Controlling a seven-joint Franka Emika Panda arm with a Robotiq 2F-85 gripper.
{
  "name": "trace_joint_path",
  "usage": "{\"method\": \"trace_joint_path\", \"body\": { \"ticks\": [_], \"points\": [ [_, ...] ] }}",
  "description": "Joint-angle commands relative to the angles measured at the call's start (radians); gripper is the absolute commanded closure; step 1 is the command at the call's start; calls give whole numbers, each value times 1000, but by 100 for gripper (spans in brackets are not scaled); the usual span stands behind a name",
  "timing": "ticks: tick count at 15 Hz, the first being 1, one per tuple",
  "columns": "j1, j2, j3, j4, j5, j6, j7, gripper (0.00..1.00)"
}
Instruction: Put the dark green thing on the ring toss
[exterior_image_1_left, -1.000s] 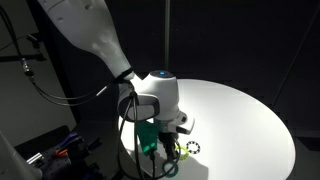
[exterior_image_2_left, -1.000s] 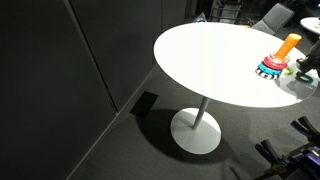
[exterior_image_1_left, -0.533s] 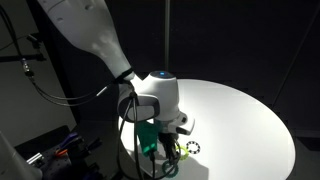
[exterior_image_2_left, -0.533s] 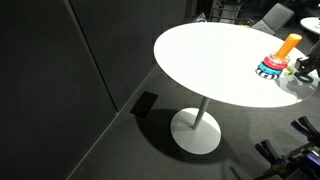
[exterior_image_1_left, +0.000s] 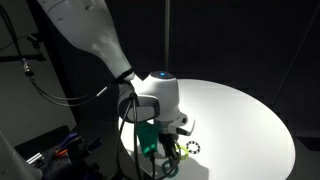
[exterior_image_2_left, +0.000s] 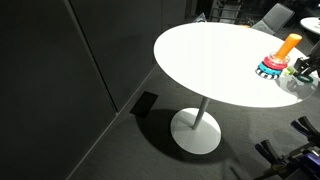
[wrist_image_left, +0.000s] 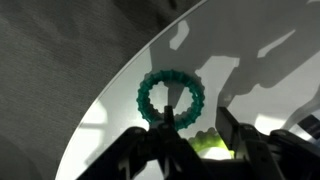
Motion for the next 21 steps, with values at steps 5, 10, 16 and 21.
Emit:
{"method": "trace_joint_path", "body": {
  "ticks": [5,10,16,21],
  "points": [
    [-28,15,20,11,9,-1,-31,52],
    [-27,17,18,12,7,-1,-29,89],
    [-21,-10,8,6,0,-13,-24,94],
    [-6,-49,-9,5,-13,-40,-9,94]
  ]
}}
